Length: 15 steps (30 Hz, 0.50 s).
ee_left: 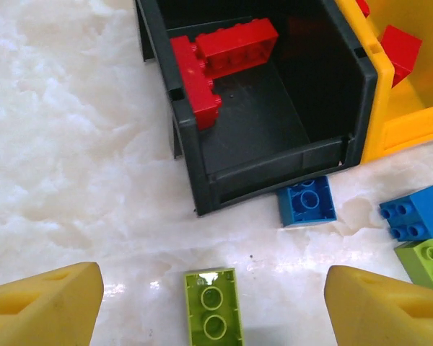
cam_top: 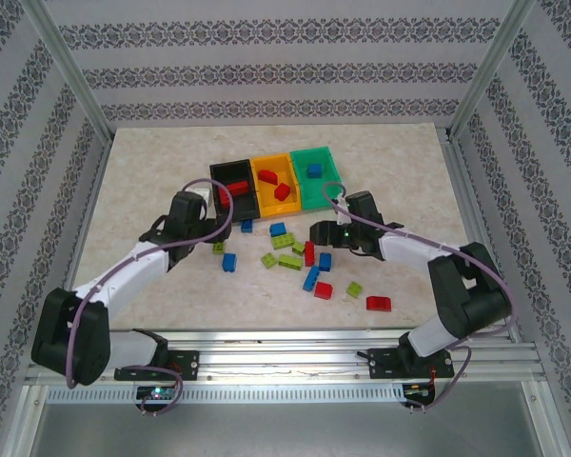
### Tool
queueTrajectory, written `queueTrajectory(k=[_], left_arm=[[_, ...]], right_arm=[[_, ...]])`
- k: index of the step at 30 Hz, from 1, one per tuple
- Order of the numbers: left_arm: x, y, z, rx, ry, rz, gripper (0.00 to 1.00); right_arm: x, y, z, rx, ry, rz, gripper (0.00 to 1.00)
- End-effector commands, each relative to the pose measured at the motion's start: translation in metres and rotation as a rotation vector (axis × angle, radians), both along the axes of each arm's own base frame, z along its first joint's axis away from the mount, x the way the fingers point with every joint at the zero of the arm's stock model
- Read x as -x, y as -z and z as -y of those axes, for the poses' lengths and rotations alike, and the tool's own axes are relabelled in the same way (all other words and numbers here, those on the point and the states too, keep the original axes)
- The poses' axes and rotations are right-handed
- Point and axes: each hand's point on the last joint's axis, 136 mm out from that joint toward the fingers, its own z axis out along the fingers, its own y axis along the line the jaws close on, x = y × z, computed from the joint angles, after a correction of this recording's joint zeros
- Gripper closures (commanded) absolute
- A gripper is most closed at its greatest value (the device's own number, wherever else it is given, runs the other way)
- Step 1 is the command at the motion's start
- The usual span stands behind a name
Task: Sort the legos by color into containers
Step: Pick up the lego from the center of the table.
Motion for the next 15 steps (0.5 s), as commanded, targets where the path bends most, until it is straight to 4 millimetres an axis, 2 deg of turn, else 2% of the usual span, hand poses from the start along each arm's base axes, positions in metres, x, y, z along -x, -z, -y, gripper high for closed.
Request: queueTrajectory(k=[1,4,6,10,15], left_arm=[[-0.006,-0.01,-0.007,0.02,-0.026,0.115,0.19],[0.005,-0.002,-0.007,0.049,-0.025,0.122,0.18],[0.009,-0.001,-0.005,0.081,-0.018,0.147,0.12],[0.015,0.002,-0.002,0.119,-0.003,0.191,0.07],[0.02,0.004,0.001,0.142,0.007,0.18,0.07]], right_arm=[[0.029,0.008,0.004,0.093,-0.067,-0.089,0.35],[0.039,0.008,-0.006,0.149,-0.108,-0.096,0.36],[0.042,0.011,-0.012,0.219,-0.134,-0.092,0.36],[0.036,0.017,-0.015,0.41,-0.172,-0.097,0.36],[0.035,0.019,-0.017,0.445,-0.157,-0.111,0.39]])
